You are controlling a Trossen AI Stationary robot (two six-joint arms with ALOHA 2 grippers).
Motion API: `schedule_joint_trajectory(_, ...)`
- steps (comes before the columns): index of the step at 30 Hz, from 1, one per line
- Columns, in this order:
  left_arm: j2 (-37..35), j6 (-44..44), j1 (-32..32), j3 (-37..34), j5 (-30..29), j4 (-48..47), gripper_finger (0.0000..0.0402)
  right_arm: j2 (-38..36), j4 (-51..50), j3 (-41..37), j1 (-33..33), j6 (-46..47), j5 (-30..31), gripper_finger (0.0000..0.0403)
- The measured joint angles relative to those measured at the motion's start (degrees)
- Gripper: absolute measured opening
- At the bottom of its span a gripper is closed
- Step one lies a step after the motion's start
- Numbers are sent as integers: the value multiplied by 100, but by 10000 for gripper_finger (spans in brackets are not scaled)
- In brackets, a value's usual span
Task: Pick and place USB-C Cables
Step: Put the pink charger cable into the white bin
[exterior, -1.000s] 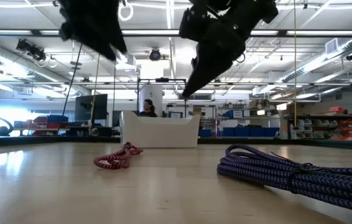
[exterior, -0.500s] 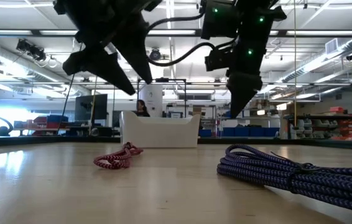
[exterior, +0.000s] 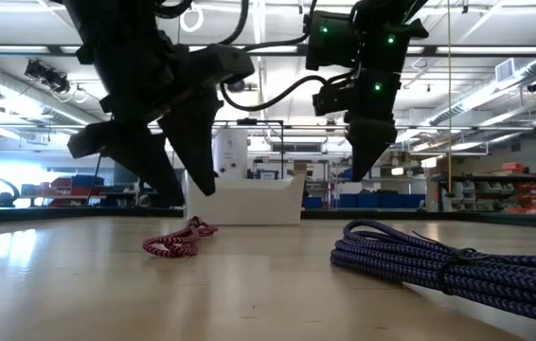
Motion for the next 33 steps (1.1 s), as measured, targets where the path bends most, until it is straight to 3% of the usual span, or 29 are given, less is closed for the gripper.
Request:
schedule_joint_trajectory(22,559,57,-9,17,185,181,174,0,2,0,24,77,-215,201)
schedule_joint_trajectory(26,556,250,-7,15,191,127,148,0,7,0,28,127,-218,201)
schedule_joint_trajectory(33,554,642,0,75,210,-76,51,0,7,0,33,123,-253,201)
